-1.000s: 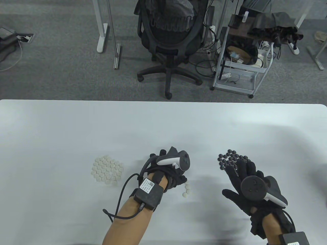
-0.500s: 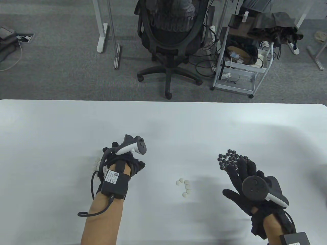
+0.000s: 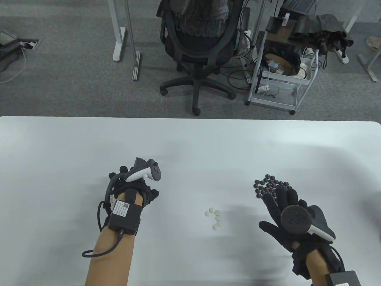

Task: Go stone sorting task

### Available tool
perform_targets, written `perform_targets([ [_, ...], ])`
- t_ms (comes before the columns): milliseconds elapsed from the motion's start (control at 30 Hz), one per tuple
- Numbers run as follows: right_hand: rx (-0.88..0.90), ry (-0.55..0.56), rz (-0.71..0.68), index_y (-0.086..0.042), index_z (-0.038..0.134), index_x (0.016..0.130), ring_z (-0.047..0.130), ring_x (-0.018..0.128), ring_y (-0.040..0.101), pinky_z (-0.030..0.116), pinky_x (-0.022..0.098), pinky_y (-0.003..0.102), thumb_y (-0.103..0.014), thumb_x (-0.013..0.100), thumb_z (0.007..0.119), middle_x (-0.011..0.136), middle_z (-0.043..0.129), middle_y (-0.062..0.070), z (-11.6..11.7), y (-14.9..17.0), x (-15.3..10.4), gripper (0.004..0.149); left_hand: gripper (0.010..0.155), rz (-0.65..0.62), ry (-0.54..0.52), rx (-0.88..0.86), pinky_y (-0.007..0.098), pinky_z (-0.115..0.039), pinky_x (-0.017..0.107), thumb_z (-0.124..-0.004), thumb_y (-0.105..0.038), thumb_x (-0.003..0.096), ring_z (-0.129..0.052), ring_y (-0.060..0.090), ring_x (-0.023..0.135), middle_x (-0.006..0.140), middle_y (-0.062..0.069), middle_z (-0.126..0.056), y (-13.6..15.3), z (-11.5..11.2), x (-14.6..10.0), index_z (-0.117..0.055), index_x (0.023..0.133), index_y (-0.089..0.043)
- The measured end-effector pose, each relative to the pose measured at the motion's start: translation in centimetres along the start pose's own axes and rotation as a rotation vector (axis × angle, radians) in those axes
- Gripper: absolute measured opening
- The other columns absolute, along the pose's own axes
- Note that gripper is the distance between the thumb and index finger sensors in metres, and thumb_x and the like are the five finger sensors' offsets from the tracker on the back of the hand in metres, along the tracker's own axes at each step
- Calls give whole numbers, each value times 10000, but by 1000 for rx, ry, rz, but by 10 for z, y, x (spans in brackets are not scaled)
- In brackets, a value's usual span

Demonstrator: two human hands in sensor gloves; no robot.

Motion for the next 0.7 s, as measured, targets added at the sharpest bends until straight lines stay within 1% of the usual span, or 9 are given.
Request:
perform_targets([
  [100, 1, 0, 0, -105, 124, 1129, -113, 865, 591, 57, 545, 807, -551, 545, 536, 1049, -88, 339, 0, 0, 0, 842, 693, -68, -36, -4, 836, 28, 557, -433, -492, 542, 184, 585, 913, 1131, 277, 142, -14, 8, -11, -541, 1181, -247],
  [233, 1, -2, 2, -106, 125, 1129, -113, 865, 592, 57, 544, 807, -550, 546, 535, 1049, -87, 340, 0, 0, 0, 840, 692, -221, -12, 32, 842, -14, 562, -453, -495, 552, 114, 609, 936, 1171, 309, 44, -50, 9, -28, -634, 1162, -222],
  [367, 0, -4, 2, -106, 125, 1130, -113, 865, 592, 58, 545, 807, -551, 545, 535, 1050, -86, 339, 0, 0, 0, 841, 683, -368, 3, 131, 843, -45, 564, -452, -497, 554, 78, 617, 943, 1182, 314, -1, -95, -1, -42, -678, 1141, -231],
  [500, -1, -7, 2, -107, 129, 1129, -112, 865, 592, 58, 544, 807, -551, 546, 535, 1050, -86, 339, 0, -1, 0, 838, 680, -451, 14, 193, 843, -56, 562, -449, -497, 553, 64, 619, 945, 1183, 316, -15, -129, -13, -47, -674, 1141, -238],
  [567, -1, -8, 2, -105, 127, 1131, -112, 865, 591, 58, 544, 807, -551, 546, 534, 1050, -86, 339, 1, -1, 0, 840, 675, -486, 22, 203, 844, -55, 561, -448, -494, 554, 69, 621, 940, 1176, 320, -2, -145, -19, -46, -644, 1150, -243],
  [700, 0, -11, 1, -104, 127, 1132, -113, 865, 592, 58, 544, 807, -551, 546, 535, 1050, -86, 339, 1, -1, 0, 843, 653, -516, 29, 255, 842, -38, 558, -440, -490, 554, 103, 614, 925, 1148, 314, 63, -167, -30, -40, -544, 1166, -287],
])
Point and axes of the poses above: the tracker on the back of each hand, its own y axis roughly to the little-finger side, its own x axis roughly from the wrist to the fingertips, z = x × y, the point moved 3 cm from there along x, roughly from the wrist to the fingertips
